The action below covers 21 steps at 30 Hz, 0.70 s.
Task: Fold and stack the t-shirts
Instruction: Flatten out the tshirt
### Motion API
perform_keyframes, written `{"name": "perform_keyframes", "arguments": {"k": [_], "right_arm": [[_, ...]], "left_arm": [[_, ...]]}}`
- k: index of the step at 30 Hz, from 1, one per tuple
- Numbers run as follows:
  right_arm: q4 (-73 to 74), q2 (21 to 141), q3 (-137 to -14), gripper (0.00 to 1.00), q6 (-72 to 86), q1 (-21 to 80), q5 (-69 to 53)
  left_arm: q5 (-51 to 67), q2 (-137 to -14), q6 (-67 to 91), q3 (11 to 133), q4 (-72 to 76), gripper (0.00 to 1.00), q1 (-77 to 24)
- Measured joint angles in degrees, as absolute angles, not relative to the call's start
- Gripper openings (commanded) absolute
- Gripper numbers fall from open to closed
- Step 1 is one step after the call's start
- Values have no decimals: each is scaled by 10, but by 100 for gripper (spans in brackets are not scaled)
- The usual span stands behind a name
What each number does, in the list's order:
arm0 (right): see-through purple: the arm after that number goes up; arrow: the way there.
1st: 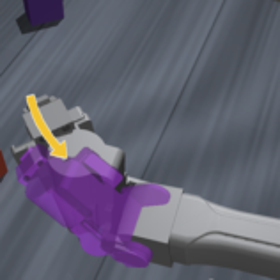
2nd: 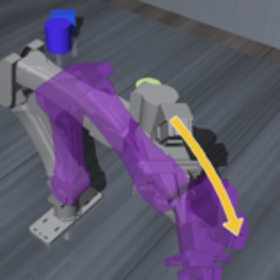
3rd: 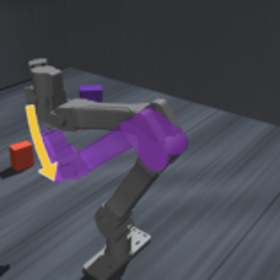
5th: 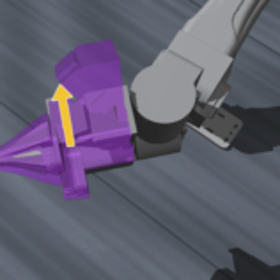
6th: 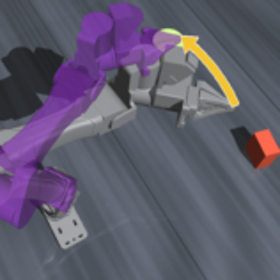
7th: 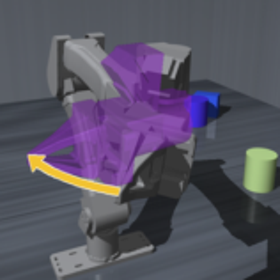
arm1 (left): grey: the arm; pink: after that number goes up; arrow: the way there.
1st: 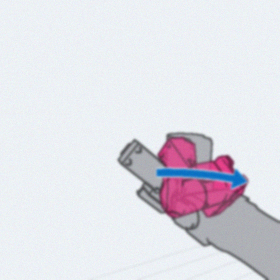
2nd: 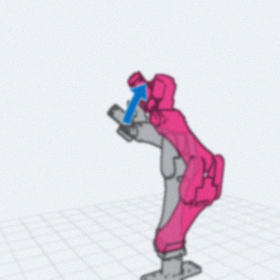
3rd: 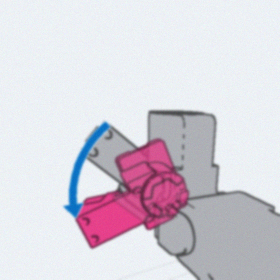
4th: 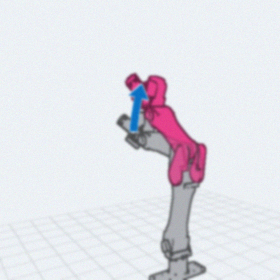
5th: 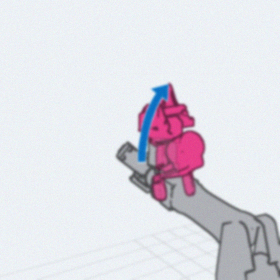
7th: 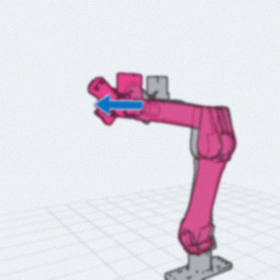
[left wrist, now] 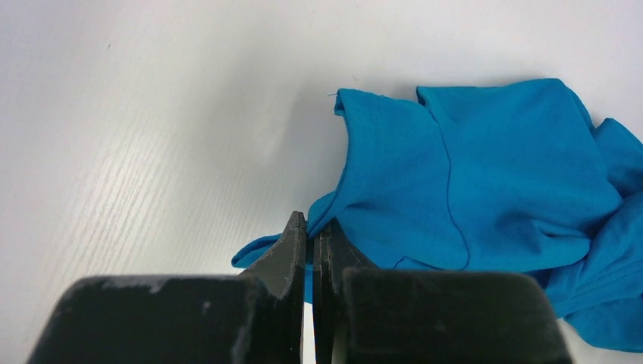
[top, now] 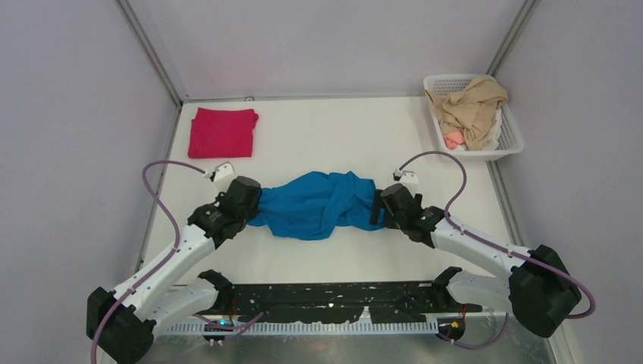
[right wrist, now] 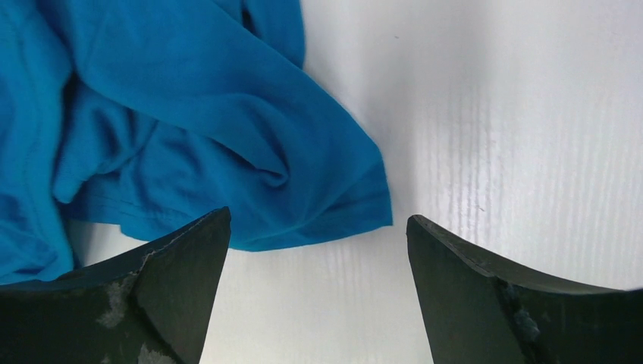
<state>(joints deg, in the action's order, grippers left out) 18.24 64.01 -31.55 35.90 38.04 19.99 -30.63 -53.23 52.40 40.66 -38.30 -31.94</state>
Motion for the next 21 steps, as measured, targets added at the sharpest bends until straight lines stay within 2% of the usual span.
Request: {"name": "perform_keyframes", "arguments": {"k": [14,21], "right_arm": [[142,697,-412,86,321,378,166],[99,834,-563,73,313,378,132]], "left_arm": [[-304,-559,523,407,-382,0,-320],[-300,-564,523,407,-380,0,-320]]}}
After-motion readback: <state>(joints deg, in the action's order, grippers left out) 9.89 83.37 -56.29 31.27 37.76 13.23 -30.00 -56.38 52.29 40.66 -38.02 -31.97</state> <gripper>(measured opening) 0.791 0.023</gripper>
